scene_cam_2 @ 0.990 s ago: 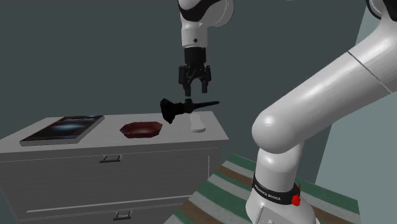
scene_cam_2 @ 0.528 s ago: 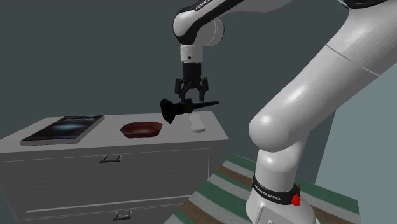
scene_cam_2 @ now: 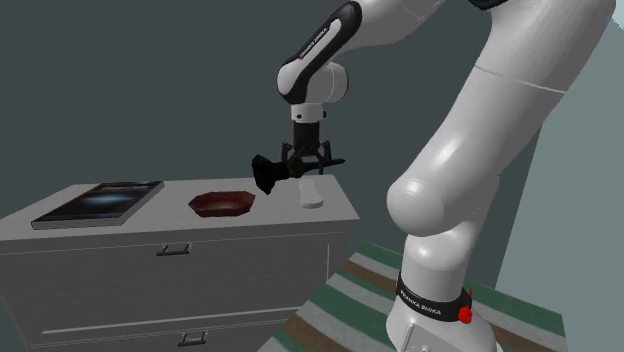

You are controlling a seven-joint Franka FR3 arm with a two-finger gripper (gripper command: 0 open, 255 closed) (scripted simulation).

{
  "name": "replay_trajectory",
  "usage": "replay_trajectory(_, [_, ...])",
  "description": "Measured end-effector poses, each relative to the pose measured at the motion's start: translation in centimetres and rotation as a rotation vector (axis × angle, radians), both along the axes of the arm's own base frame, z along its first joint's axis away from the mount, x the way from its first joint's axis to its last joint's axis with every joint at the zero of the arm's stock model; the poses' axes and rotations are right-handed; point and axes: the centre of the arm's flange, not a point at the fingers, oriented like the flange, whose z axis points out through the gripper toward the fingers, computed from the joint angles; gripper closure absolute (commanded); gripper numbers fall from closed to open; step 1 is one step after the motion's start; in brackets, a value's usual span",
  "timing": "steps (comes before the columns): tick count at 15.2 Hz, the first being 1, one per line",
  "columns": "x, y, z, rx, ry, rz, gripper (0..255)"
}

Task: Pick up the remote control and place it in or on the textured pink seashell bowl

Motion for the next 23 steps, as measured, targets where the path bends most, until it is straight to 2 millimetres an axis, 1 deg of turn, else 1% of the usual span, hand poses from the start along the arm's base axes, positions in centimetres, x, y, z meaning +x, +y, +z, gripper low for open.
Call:
replay_trajectory(1, [0.5,-0.8,-0.4,-0.002,-0.003,-0.035,0])
replay_trajectory(2, [1.0,-2.1,-1.2,-0.005,-0.007,-0.069,0])
replay_trajectory(3, [1.5,-2.9,-1.9,-0.008,-0.010,-0.104,0])
replay_trajectory(6, [2.0,-4.0,-3.6,-0.012,-0.014,-0.147,0])
replay_trajectory(12, [2.1,-4.0,-6.7,-0.012,-0.015,-0.153,0])
replay_trajectory(18, [2.1,-4.1,-7.0,-0.012,-0.015,-0.153,0])
replay_trajectory(19, [2.1,-4.1,-7.0,-0.012,-0.015,-0.153,255])
replay_trajectory(23, [2.1,-4.0,-7.0,-0.012,-0.016,-0.153,255])
